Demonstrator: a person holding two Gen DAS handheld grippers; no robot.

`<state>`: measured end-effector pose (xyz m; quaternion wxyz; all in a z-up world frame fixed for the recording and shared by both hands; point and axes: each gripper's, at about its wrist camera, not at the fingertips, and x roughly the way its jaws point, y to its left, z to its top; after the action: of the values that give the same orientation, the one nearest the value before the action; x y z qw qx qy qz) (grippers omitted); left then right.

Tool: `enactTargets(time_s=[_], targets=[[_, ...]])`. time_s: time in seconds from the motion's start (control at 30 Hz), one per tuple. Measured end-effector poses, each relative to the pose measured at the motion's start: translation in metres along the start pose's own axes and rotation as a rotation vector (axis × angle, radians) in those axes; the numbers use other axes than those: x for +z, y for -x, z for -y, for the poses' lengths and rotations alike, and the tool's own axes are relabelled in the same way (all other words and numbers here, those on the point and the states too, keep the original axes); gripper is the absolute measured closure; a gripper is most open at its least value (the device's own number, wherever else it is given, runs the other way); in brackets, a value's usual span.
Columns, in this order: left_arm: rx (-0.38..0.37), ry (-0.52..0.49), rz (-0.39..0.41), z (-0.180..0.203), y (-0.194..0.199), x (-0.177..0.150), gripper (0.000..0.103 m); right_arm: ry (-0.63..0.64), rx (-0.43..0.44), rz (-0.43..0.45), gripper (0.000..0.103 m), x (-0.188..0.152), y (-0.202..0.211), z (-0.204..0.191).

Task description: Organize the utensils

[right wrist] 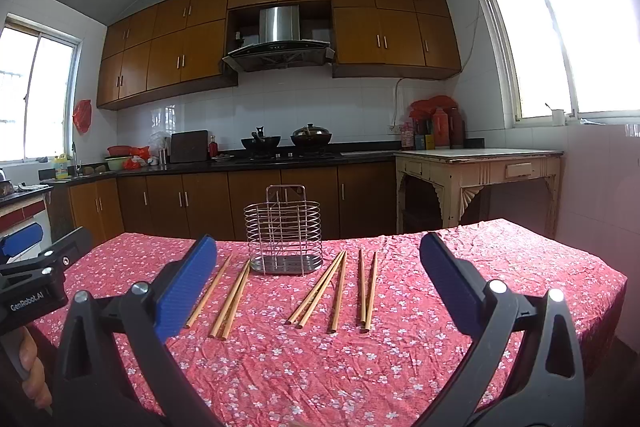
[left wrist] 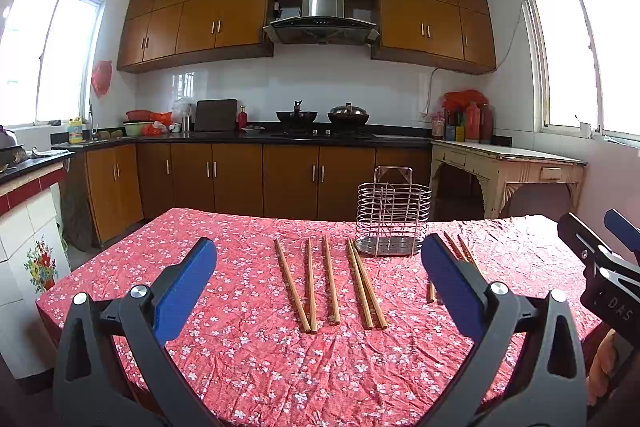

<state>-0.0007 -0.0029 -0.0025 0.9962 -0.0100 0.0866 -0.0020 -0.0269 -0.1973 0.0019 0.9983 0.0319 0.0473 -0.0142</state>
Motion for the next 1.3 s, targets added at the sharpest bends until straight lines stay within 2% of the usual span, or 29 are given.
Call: enactTargets(time_s=[1.3], targets=[[-0.002,-0.001,0.001,0.0041,0.0012,0.0005,0.002,-0.008,0.0,0.001,0.004,-0.0068,0.002,0.0037]])
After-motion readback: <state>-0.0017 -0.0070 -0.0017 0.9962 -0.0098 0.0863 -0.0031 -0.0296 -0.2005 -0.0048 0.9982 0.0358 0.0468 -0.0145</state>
